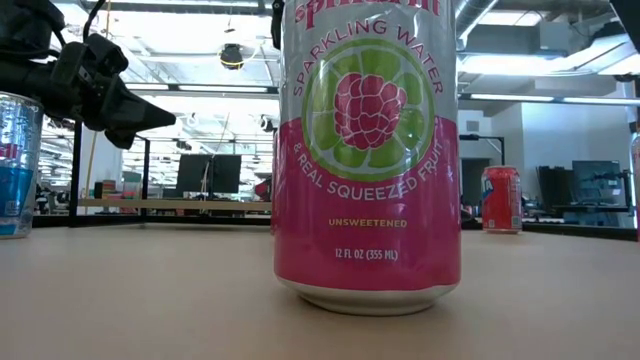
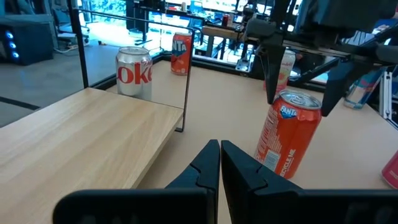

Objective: Place canned beverage on shelf
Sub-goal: Put the bottom red soda can on the shelf

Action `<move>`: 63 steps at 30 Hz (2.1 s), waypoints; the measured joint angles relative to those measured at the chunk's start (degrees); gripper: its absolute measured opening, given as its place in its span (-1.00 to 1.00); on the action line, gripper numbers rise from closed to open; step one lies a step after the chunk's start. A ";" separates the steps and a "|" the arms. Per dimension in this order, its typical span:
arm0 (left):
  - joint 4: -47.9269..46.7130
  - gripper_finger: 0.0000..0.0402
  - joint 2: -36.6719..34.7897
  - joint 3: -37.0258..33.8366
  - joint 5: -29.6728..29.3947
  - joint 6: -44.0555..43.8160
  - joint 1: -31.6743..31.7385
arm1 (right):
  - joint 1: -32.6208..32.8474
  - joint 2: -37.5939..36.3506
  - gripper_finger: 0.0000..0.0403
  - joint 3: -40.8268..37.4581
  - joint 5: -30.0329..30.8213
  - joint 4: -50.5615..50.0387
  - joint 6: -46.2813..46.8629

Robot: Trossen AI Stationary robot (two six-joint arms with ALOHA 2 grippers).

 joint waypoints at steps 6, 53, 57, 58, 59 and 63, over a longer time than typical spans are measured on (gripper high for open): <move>0.00 -1.00 0.00 -0.02 -0.02 0.02 0.00 | 0.00 -0.46 0.74 0.02 1.69 0.02 0.02; 0.08 -1.00 0.01 -0.02 -0.64 2.84 0.00 | -26.65 -0.02 0.35 14.81 -9.49 4.79 -11.10; 0.20 -1.00 0.00 -0.02 -1.15 2.84 0.00 | -26.47 -0.02 0.35 12.92 -9.40 4.72 -10.85; 0.22 -1.00 0.00 -0.01 -1.29 2.84 -0.02 | -26.47 -0.02 0.35 12.46 -9.40 4.74 -10.79; 0.22 -1.00 0.00 -0.02 -1.29 2.84 0.00 | -26.47 -0.02 0.35 11.90 -9.33 4.85 -10.80; 0.22 -1.00 0.01 -0.02 -1.27 2.84 0.00 | -26.33 -0.02 0.35 9.63 -9.22 7.24 -10.81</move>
